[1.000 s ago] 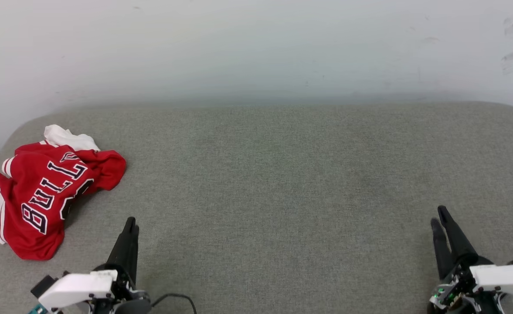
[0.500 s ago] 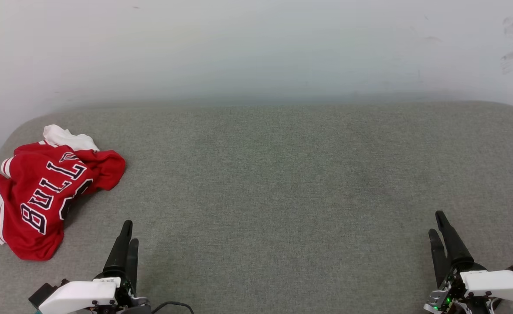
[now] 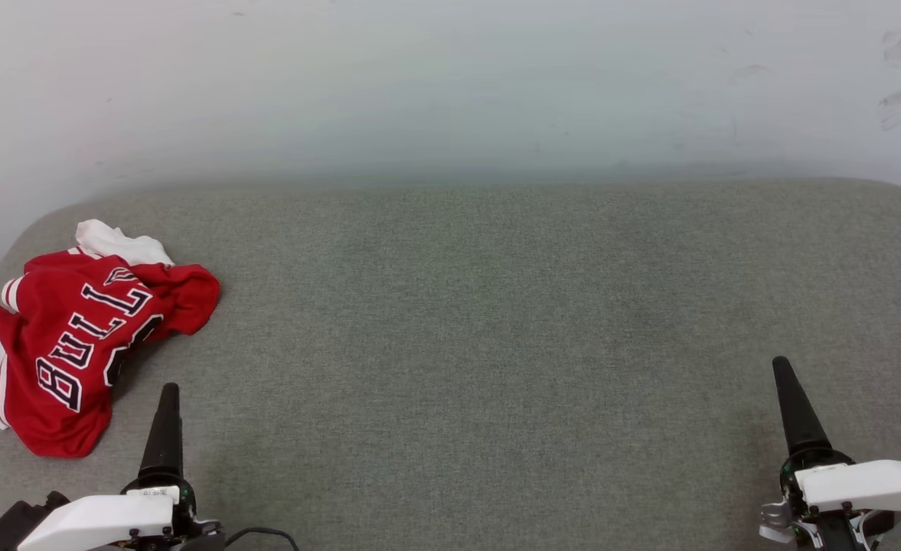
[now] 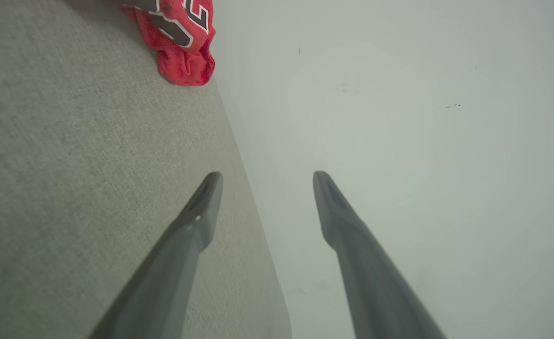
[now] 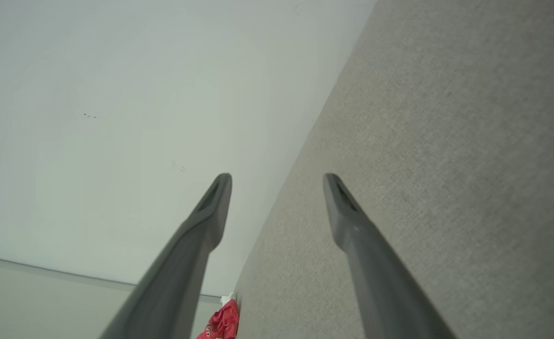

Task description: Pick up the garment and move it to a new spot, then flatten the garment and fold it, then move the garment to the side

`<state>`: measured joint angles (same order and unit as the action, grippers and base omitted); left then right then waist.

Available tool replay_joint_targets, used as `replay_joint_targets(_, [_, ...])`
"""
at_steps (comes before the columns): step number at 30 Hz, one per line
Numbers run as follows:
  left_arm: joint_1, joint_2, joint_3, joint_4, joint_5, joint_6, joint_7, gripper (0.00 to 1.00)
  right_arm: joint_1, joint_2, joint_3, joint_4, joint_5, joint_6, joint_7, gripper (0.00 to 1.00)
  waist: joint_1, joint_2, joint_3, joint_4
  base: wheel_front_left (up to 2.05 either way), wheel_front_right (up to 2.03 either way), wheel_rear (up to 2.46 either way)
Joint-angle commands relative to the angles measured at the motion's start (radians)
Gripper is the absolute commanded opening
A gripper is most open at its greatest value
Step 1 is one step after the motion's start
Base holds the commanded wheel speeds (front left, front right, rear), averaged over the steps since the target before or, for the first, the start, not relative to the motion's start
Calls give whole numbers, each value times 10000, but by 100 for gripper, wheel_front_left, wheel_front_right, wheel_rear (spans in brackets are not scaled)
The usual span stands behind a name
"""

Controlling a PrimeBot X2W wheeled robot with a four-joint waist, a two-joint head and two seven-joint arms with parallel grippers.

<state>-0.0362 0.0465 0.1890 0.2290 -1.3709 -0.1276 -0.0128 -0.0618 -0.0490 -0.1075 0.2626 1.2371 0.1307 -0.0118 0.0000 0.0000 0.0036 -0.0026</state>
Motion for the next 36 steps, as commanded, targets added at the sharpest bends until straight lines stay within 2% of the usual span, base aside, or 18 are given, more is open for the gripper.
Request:
replay_joint_targets(1, [-108,23,117,-206,255,-14,-83,100,-313,-19,-6,-259,-464,0,-78,100,0,0,4,0,0,0,0])
replay_joint_targets(4, [-136,24,257,-380,723,-16,-202,100,-328,-19,46,-507,-1369,0,-196,100,0,0,12,-1,0,0,0])
replay_joint_targets(5, [-132,25,279,-564,1186,-17,-310,100,-353,-19,112,-791,-2289,0,-306,100,0,0,22,-1,0,0,0])
replay_joint_targets(12, [19,29,13,-1314,2695,-20,-556,100,-356,-19,434,-1396,-4481,0,-560,100,0,0,51,-7,0,0,0])
replay_joint_targets(18, [185,31,-417,-2015,4504,21,-752,100,-364,-19,717,-1789,-6184,0,-757,100,0,0,85,-22,0,0,0])
replay_joint_targets(29, [356,37,-1672,-2877,7823,592,-1115,100,-342,-19,937,-2156,-8834,0,-1122,100,0,0,127,-47,0,0,0])
replay_joint_targets(36, [448,407,-2452,-2926,9038,1047,-1312,100,-301,-19,879,-2183,-9936,0,-1316,100,0,0,139,-70,0,0,0])
